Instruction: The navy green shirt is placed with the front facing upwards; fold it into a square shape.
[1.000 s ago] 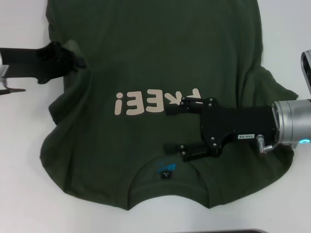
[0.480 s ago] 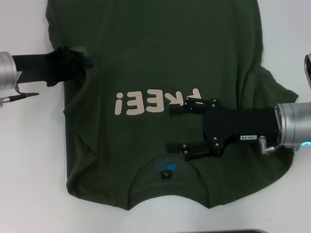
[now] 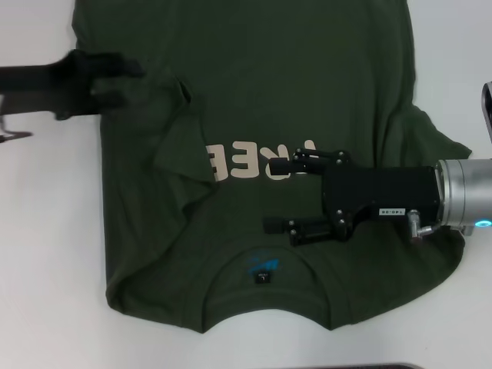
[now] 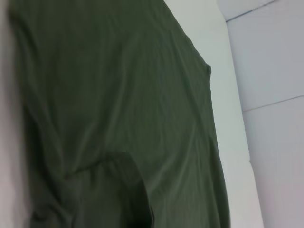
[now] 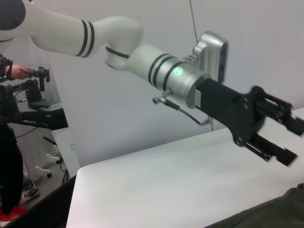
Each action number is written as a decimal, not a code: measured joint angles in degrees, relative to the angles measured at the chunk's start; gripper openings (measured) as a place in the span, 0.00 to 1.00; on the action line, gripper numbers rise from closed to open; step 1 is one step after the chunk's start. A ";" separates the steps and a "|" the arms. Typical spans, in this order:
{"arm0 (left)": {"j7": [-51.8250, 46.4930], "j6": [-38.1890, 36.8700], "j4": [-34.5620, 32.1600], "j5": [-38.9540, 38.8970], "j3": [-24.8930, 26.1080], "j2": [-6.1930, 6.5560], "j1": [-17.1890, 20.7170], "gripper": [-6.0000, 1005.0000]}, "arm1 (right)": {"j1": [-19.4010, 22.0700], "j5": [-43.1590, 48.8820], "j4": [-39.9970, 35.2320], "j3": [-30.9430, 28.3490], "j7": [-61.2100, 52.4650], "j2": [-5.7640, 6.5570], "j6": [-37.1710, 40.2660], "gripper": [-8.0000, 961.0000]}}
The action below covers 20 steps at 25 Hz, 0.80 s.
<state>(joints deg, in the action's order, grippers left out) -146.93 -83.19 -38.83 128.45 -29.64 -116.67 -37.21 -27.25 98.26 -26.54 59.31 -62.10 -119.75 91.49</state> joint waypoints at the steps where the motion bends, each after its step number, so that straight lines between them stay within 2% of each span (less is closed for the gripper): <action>1: 0.02 -1.75 -0.99 -0.38 0.37 0.72 1.04 0.62 | 0.00 0.00 0.00 -0.06 0.00 0.03 0.00 0.93; 2: 0.02 -1.75 -0.99 -0.38 0.37 0.72 1.04 0.66 | 0.05 0.00 0.00 -0.20 -0.02 0.06 0.00 0.93; 3: 0.26 -5.27 -2.65 -1.31 0.78 1.76 3.10 0.70 | 0.11 0.00 0.00 -0.36 -0.04 0.08 0.00 0.93; 5: 0.98 -8.42 -3.86 -2.49 0.84 2.36 4.89 0.73 | 0.26 0.00 0.00 -0.78 -0.14 0.10 0.01 0.93; 6: 0.98 -8.42 -3.86 -2.49 0.84 2.36 4.89 0.74 | 0.33 0.00 0.00 -1.03 -0.22 0.11 0.01 0.93; 7: 2.88 -11.39 -5.39 -4.63 0.90 2.70 7.41 0.75 | 0.38 0.00 -0.01 -1.38 -0.51 0.11 -0.03 0.93; 8: 3.11 -11.57 -5.51 -4.83 0.90 2.70 7.65 0.76 | 0.42 0.02 -0.05 -1.73 -0.84 0.11 -0.08 0.93; 11: 5.92 -12.47 -4.95 -5.96 0.65 2.43 9.12 0.76 | 0.37 0.25 -0.56 -2.24 -2.98 0.16 -0.29 0.93; 15: 5.20 -11.28 -2.55 -5.48 -0.40 2.14 8.81 0.77 | 0.00 2.32 -3.23 -1.97 -10.16 0.64 -0.65 0.93; 20: 1.54 -6.12 -0.91 -5.17 -3.15 0.36 8.93 0.77 | 1.16 10.96 -9.72 -2.28 -21.09 1.45 -1.85 0.93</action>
<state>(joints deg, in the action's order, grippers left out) -145.38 -89.32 -39.73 123.28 -32.78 -116.31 -28.28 -26.08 109.22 -36.25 57.03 -83.20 -118.29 89.65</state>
